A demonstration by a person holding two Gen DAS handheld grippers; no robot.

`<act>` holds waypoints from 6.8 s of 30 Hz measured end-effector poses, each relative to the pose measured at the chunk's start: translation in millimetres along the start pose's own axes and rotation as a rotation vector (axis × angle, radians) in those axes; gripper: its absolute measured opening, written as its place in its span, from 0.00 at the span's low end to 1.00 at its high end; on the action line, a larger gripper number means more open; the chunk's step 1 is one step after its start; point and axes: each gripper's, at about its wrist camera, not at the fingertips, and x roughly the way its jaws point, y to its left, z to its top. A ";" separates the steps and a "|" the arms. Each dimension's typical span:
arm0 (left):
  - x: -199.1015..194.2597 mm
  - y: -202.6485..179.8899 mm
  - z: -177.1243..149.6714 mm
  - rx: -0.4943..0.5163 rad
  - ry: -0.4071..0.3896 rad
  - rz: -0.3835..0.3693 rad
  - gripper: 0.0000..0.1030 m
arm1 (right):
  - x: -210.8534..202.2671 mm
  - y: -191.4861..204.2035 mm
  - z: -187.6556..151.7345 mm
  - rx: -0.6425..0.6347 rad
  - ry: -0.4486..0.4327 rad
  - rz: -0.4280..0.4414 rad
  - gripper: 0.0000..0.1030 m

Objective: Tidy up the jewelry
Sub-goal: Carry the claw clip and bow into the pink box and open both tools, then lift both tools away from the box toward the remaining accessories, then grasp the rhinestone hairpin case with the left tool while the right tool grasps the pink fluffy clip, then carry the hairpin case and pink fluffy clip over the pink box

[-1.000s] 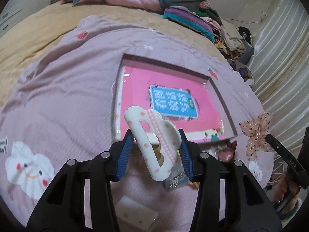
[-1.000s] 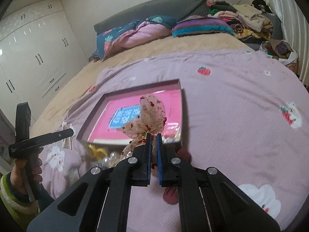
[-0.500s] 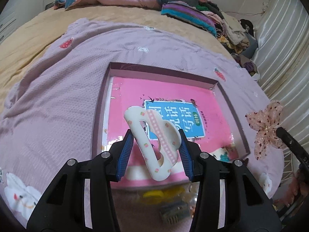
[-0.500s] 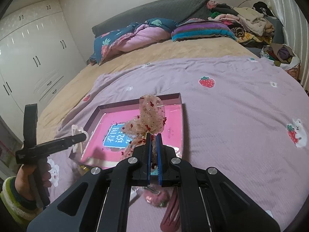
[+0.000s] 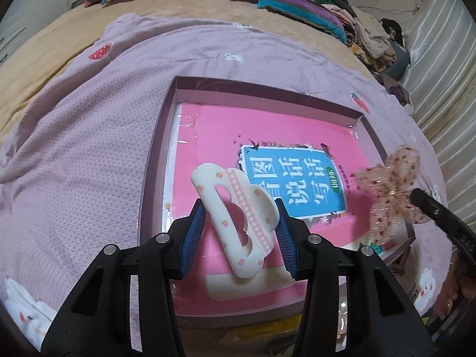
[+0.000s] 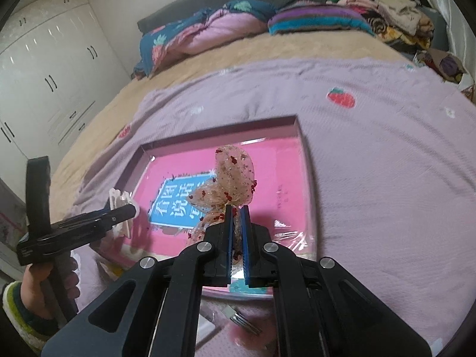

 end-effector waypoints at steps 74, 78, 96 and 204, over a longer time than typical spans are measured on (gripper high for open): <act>-144.5 -21.2 -97.1 0.028 -0.188 0.077 0.91 | -158.6 23.4 -92.1 -0.117 -0.213 -0.086 0.88; -141.4 -23.3 -105.4 0.033 -0.177 0.076 0.91 | -156.8 22.3 -98.8 -0.118 -0.198 -0.085 0.88; -100.7 -34.9 -132.0 0.087 -0.079 0.010 0.91 | -120.3 15.4 -120.8 -0.134 -0.066 -0.071 0.87; -58.8 -80.9 6.1 0.130 -0.079 -0.146 0.39 | -113.1 10.8 3.3 -0.117 -0.196 -0.023 0.26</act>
